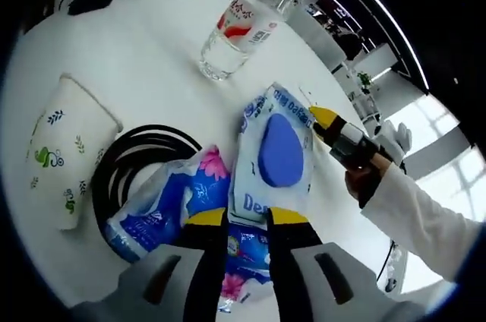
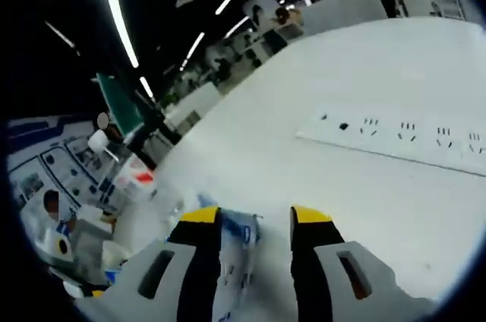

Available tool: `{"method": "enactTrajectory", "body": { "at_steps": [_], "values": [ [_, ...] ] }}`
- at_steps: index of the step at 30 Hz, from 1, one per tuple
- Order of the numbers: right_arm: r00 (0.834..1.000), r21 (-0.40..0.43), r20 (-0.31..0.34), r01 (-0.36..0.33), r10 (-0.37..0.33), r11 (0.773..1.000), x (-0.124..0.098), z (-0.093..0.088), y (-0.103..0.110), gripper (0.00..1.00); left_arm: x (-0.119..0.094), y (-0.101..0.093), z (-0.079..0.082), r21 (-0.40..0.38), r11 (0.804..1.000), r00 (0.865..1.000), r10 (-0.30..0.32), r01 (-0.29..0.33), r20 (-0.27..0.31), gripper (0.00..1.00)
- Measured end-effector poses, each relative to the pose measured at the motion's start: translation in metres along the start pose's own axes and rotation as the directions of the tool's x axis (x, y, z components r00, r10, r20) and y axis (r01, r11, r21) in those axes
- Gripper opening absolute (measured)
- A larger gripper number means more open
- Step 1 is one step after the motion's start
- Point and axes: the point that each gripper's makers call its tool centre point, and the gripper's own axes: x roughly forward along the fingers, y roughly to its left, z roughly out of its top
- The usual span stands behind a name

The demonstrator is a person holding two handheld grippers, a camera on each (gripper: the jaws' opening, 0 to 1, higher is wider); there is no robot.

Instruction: Arrange the tabletop items into an orderly group along one side of the table until the central work area is clear of visible clutter.

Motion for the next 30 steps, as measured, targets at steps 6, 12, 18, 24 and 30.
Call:
{"method": "enactTrajectory", "body": {
  "at_steps": [6,12,18,24,30],
  "values": [
    [0.998,-0.054,-0.033,-0.06,0.058,0.997,-0.006,-0.007,0.004,0.06,0.004,-0.003,-0.007,-0.02,1.0,0.999,-0.004,0.004,-0.032,0.13],
    [0.997,-0.097,-0.052,-0.06,0.056,0.993,-0.028,-0.003,0.005,0.01,-0.004,-0.009,-0.006,-0.055,0.998,1.0,-0.021,0.02,-0.02,0.07],
    [1.0,-0.098,0.008,-0.028,0.029,0.995,-0.073,0.003,0.009,0.0,-0.013,-0.025,0.005,-0.028,0.997,0.997,-0.071,0.071,0.011,0.01],
    [0.994,-0.086,0.107,0.027,-0.018,0.996,-0.13,0.01,0.021,0.0,-0.027,-0.045,0.016,0.068,0.989,0.991,-0.132,0.13,0.025,0.0],
    [0.981,-0.066,0.184,0.078,-0.065,0.995,-0.186,0.007,0.031,0.0,-0.032,-0.061,0.019,0.216,0.961,0.985,-0.171,0.172,-0.025,0.0]
  ]
}}
